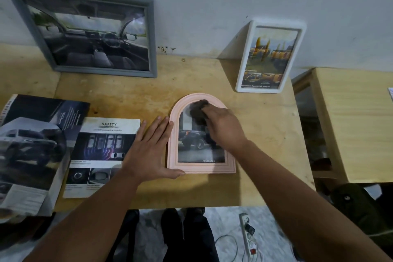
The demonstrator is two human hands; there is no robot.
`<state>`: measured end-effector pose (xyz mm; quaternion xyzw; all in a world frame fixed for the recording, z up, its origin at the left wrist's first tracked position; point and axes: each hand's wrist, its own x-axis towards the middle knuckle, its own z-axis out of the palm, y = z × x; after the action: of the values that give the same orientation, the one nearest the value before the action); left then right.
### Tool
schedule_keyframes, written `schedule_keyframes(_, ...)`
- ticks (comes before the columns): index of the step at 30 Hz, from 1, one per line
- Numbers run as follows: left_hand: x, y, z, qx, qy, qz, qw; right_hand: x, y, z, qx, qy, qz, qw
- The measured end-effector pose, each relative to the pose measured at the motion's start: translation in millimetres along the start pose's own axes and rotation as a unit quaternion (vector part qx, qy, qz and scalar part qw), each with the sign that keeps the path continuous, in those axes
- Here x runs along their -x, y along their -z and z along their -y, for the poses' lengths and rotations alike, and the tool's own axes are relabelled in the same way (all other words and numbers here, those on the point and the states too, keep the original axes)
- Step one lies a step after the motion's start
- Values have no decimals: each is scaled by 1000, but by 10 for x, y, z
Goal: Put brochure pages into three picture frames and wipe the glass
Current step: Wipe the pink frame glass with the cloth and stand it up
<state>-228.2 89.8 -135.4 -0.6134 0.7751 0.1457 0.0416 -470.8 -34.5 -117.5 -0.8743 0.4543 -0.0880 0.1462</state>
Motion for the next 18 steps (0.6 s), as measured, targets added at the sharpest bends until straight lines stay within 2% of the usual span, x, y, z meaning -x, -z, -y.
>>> schedule_keyframes(3,0,-8,5,-3,1,-2,1000,139,-370,201,0,44,-21,999)
schedule_keyframes(7,-11,-28,13,-4,-2,-3,1000,338,-452,386,7,102,-18,995)
schedule_keyframes(14,-10,-28,5,-4,0,-5,1000,627,-261,416,21,213,47,976)
schedule_keyframes(18,3,-26,-3,4,-2,-9,1000,682,-145,548,-10,206,127,970)
